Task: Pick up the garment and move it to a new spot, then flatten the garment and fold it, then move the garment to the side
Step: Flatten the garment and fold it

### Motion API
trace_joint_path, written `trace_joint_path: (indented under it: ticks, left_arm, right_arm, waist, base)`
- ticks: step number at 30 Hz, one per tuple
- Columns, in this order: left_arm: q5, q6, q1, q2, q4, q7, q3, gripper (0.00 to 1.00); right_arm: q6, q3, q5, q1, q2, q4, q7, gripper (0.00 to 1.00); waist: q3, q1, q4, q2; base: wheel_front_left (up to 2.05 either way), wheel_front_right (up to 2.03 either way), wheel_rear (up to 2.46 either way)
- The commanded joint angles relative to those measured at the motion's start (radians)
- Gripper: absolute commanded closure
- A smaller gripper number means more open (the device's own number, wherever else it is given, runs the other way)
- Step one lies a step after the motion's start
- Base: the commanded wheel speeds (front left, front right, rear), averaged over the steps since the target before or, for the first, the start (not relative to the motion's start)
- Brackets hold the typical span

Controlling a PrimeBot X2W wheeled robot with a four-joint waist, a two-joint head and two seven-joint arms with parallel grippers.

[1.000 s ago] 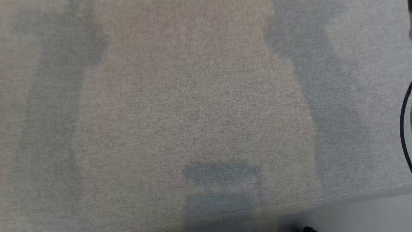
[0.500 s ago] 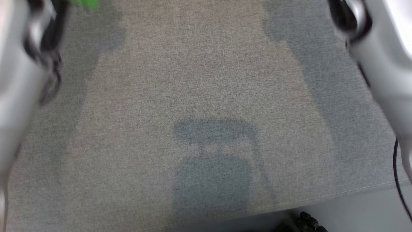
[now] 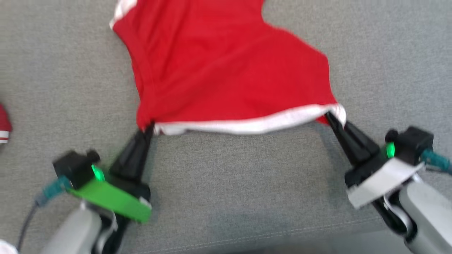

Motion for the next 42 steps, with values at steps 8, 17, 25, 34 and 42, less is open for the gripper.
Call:
trace_joint_path:
  ticks: [8, 17, 25, 34, 42]
  left_arm:
    - [0.039, 0.033, 0.372, -0.082, -0.077, -0.003, 0.039, 1.00]
    - [-0.006, 0.043, 0.467, -0.126, -0.214, 0.009, 0.085, 1.00]
    - [-0.144, 0.021, 0.196, -0.166, -0.325, 0.184, 0.077, 1.00]
    - [-0.173, 0.106, -0.166, -0.263, -0.134, 0.258, 0.148, 1.00]
    - [-0.175, 0.093, -0.310, -0.303, 0.106, 0.254, 0.158, 1.00]
  right_arm:
    - [-0.001, -0.038, 0.047, 0.310, -0.109, -0.077, -0.003, 1.00]
    - [-0.001, -0.184, 0.080, 0.400, -0.149, -0.217, 0.010, 1.00]
    - [-0.001, -0.127, 0.133, 0.001, -0.155, -0.173, 0.166, 1.00]
    - [-0.001, 0.020, 0.144, -0.482, -0.162, 0.042, 0.304, 1.00]
    - [-0.001, 0.153, 0.192, -0.712, -0.112, 0.288, 0.303, 1.00]
  waist:
    - [-0.173, 0.0001, 0.035, -0.0001]
    - [-0.123, 0.0001, 0.078, -0.0001]
    - [0.021, 0.0001, 0.200, -0.0001]
    - [0.141, 0.0001, 0.304, -0.0001]
    - [0.160, 0.0001, 0.305, -0.0001]
  base:
    - [0.00, 0.00, 0.00]
    - [0.00, 0.00, 0.00]
    - [0.00, 0.00, 0.00]
    - [0.00, 0.00, 0.00]
    - [0.00, 0.00, 0.00]
